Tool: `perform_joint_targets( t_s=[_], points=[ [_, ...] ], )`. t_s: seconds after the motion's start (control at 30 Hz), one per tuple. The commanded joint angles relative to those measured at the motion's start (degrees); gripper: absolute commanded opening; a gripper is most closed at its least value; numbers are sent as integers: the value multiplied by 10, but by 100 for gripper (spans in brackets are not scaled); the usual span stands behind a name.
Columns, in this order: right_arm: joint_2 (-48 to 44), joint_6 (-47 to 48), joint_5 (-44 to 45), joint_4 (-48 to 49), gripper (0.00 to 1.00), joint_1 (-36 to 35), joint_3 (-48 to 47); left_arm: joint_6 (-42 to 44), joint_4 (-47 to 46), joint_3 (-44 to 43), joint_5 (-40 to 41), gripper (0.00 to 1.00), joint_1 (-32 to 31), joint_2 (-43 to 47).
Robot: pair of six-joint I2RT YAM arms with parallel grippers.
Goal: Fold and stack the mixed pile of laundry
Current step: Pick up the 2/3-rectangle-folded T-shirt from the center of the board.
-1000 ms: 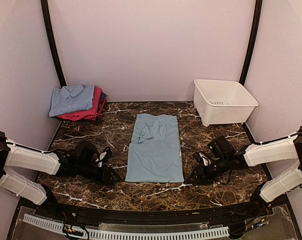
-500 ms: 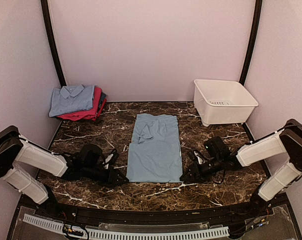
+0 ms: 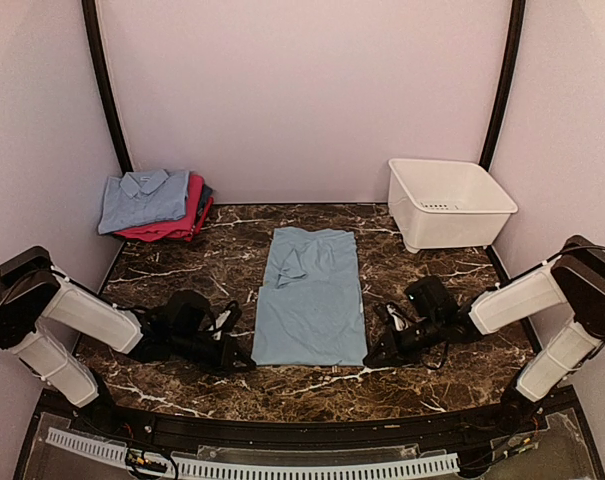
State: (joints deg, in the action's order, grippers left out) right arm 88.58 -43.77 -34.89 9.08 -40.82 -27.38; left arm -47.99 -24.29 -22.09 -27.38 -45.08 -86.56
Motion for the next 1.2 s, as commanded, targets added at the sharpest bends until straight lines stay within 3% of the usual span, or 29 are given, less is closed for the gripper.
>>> perform_joint_targets(
  t_s=[0.0, 0.13, 0.33, 0.53, 0.7, 0.93, 1.17],
  points=[
    [-15, 0, 3, -4, 0, -5, 10, 6, 23, 9, 6, 1, -16, 16],
    [-35, -2, 0, -19, 0, -7, 8, 5, 32, 7, 8, 0, -31, 38],
    [-149, -32, 3, -76, 0, -16, 37, -15, 77, 15, 8, 0, -53, 109],
    [-230, -13, 47, -177, 0, -15, -3, 13, 186, -42, 52, 0, -54, 178],
    [-186, 23, 69, -209, 0, 3, -84, 52, 238, -121, 87, 0, -42, 160],
    [-107, 93, 46, -223, 0, 72, -187, 87, 246, -184, 79, 0, 48, 121],
    [26, 161, 23, -225, 0, 138, -305, 129, 226, -293, 67, 0, 128, 4]
  ],
)
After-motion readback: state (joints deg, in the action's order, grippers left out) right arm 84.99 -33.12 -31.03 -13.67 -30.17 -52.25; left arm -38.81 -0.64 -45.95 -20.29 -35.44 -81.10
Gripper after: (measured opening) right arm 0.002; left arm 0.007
